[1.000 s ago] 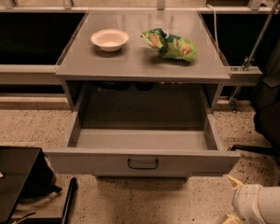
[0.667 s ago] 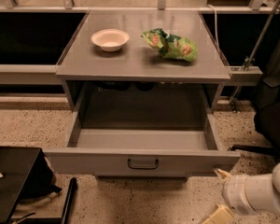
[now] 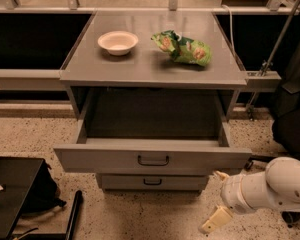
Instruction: Close top drawer
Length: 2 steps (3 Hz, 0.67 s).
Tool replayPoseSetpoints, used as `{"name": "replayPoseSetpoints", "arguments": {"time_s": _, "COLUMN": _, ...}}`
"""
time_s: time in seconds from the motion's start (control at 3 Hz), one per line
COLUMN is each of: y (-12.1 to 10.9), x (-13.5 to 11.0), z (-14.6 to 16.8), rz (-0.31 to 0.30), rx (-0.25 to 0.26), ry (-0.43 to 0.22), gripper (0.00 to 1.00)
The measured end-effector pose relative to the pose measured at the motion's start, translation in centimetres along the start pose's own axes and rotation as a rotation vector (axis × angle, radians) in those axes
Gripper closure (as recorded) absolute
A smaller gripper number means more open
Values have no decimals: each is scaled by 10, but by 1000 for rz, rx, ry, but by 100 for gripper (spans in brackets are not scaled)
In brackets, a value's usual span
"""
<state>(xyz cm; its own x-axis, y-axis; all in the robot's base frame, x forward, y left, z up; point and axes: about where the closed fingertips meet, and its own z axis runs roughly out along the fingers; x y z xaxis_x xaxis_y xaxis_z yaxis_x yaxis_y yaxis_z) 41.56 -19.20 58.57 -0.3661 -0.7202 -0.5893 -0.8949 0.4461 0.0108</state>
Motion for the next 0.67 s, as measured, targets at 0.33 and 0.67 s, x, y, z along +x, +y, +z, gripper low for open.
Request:
{"name": "replayPoseSetpoints", "arguments": {"time_s": 0.33, "y": -10, "x": -18, "z": 19, "rz": -38, "rx": 0, "ry": -5, "gripper": 0}}
{"name": "replayPoseSetpoints", "arguments": {"time_s": 0.67, "y": -18, "x": -34, "z": 34, "rz": -68, "rx": 1, "ry": -10, "gripper": 0}}
